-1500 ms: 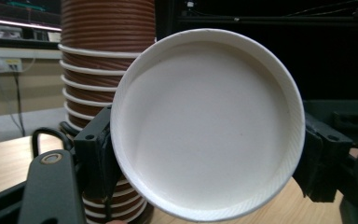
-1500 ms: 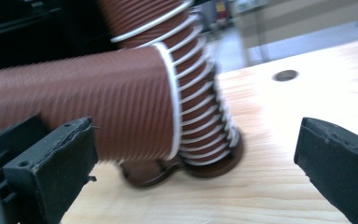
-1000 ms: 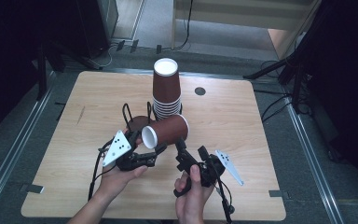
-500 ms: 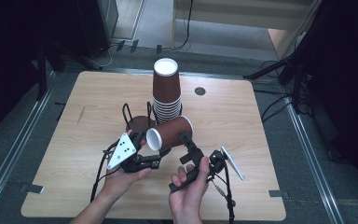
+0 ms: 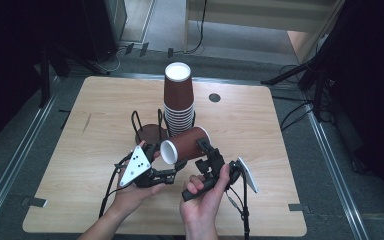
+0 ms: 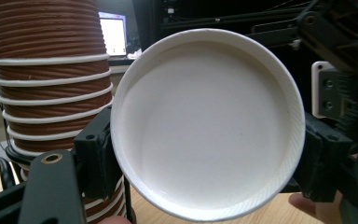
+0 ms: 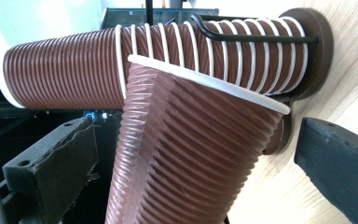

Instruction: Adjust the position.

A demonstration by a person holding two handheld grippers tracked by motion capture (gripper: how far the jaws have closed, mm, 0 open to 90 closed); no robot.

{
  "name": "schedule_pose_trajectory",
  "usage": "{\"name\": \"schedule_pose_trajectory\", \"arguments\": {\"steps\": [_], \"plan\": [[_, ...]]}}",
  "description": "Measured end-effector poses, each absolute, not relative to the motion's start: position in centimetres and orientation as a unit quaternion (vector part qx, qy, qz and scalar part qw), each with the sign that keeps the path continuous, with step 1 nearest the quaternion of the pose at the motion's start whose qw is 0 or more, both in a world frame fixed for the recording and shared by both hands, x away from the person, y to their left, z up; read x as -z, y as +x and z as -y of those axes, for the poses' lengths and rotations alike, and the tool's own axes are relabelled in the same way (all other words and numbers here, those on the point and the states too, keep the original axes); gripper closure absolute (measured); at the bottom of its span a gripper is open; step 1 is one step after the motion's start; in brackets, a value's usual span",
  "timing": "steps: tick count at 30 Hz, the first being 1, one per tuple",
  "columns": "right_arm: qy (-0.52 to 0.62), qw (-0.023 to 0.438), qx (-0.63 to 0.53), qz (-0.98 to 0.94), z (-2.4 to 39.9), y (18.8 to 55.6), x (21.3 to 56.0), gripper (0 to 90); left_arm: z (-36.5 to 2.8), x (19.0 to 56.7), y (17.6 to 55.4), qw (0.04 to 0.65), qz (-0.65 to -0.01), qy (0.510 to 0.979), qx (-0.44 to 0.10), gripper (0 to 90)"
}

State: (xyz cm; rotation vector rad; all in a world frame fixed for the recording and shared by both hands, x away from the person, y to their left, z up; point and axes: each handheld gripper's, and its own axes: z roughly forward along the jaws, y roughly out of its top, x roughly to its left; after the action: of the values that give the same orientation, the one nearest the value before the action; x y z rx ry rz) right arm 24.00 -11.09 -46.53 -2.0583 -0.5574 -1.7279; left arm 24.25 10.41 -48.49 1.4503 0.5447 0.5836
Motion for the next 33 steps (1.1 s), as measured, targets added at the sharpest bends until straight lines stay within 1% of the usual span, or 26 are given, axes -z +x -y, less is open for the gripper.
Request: {"name": "schedule_pose_trajectory", "arguments": {"steps": [12, 24, 29, 33], "plan": [[-0.74, 0.215, 0.608, 0.194, 10.8, 25.3, 47.1, 0.0, -10.1, 48.5, 24.0, 0.677, -0.232, 0.649, -0.257, 23.6], [-0.735, 0.248, 0.603, 0.186, 10.8, 26.2, 47.6, 0.0, -10.2, 48.4, 23.9, 0.677, -0.228, 0.652, -0.255, 23.5], [-0.734, 0.265, 0.599, 0.181, 10.8, 26.3, 47.5, 2.3, -10.4, 48.3, 23.9, 0.679, -0.228, 0.651, -0.253, 23.2], [-0.728, 0.26, 0.604, 0.192, 10.7, 26.3, 47.3, 6.4, -10.5, 48.4, 23.8, 0.679, -0.235, 0.65, -0.248, 22.6]]}}
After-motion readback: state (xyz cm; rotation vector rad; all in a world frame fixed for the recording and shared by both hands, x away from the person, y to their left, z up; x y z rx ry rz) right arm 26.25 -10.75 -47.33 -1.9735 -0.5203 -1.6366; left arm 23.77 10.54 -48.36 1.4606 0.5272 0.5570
